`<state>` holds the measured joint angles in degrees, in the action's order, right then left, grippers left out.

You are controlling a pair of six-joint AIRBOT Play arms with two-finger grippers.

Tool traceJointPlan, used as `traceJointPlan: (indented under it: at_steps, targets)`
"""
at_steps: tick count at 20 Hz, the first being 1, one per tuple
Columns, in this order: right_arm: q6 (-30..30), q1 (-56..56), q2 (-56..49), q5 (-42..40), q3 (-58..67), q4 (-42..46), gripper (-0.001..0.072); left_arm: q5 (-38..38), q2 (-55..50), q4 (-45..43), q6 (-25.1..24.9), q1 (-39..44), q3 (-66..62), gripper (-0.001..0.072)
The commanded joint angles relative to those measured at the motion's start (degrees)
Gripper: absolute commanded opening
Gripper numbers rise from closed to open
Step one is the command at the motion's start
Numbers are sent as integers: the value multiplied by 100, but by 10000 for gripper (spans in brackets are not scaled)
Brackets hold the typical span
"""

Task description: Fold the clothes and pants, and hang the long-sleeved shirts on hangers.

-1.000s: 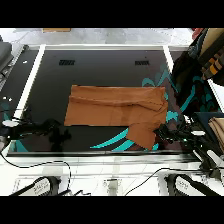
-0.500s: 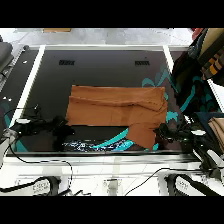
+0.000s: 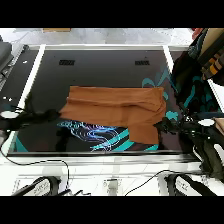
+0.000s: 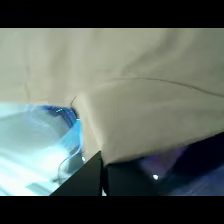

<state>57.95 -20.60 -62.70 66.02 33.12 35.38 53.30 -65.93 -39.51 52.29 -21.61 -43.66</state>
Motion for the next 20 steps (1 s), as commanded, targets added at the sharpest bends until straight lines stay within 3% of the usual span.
traceJointPlan:
  at_steps: [1, 5, 9, 15, 20]
  targets:
    - [190, 4, 743, 614, 173, 232, 12, 452, 1038, -409, 199, -247, -151, 12]
    - [791, 4, 1993, 787, 175, 284, 12, 920, 1860, -1104, 719, -319, -138, 12]
    - [1499, 114, 2494, -518, 173, 188, 12, 841, 1974, -903, 780, -313, -101, 12]
    - [2159, 1497, 1248, -3554, 175, 83, 11, 92, 997, -157, 844, -15, 280, 12]
    - [2450, 1720, -114, -5206, 310, -765, 12, -1895, -170, 518, 839, 925, 278, 12]
